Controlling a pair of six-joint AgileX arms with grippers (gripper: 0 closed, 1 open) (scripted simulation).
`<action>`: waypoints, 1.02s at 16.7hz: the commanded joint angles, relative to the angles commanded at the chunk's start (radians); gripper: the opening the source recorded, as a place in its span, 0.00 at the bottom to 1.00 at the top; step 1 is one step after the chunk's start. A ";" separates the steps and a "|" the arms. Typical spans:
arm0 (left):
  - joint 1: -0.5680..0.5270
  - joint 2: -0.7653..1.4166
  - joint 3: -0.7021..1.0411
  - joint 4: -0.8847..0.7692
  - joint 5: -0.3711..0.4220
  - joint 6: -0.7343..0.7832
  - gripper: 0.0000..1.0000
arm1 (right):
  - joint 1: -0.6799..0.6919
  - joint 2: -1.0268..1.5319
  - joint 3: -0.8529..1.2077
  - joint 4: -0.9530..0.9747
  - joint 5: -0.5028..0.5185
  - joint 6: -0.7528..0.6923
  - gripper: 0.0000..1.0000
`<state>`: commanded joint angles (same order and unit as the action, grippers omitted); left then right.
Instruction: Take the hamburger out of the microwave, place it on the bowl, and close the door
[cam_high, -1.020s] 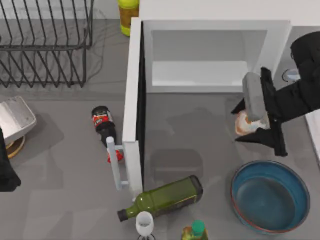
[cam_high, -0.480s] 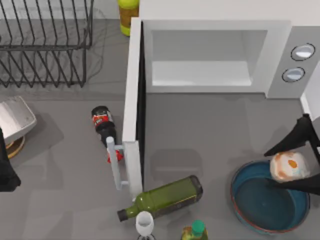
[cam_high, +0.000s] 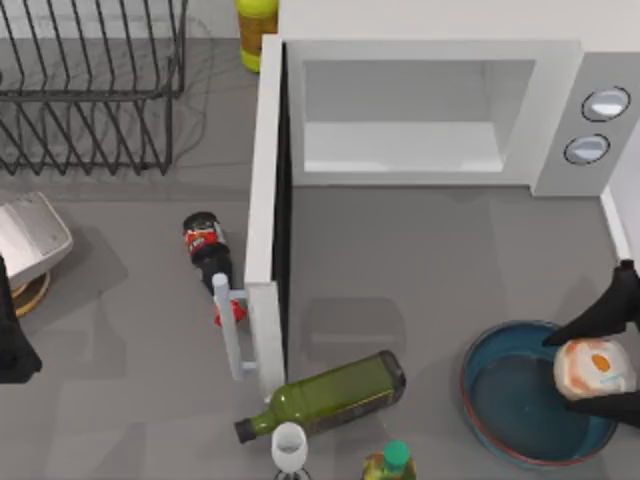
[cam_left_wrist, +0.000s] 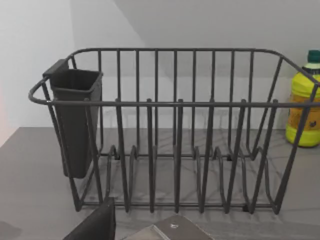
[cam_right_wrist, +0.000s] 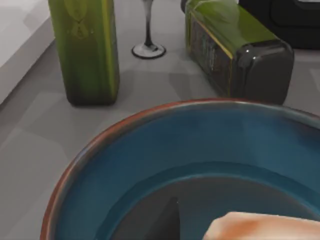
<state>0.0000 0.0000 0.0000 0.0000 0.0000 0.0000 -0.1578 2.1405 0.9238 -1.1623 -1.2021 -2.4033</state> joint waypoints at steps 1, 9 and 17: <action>0.000 0.000 0.000 0.000 0.000 0.000 1.00 | 0.000 0.000 0.000 0.000 0.000 0.000 0.00; 0.000 0.000 0.000 0.000 0.000 0.000 1.00 | 0.071 -0.034 -0.058 0.210 -0.040 0.192 0.00; 0.000 0.000 0.000 0.000 0.000 0.000 1.00 | 0.161 -0.065 -0.142 0.497 -0.093 0.441 0.00</action>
<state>0.0000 0.0000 0.0000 0.0000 0.0000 0.0000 0.0032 2.0756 0.7814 -0.6655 -1.2950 -1.9624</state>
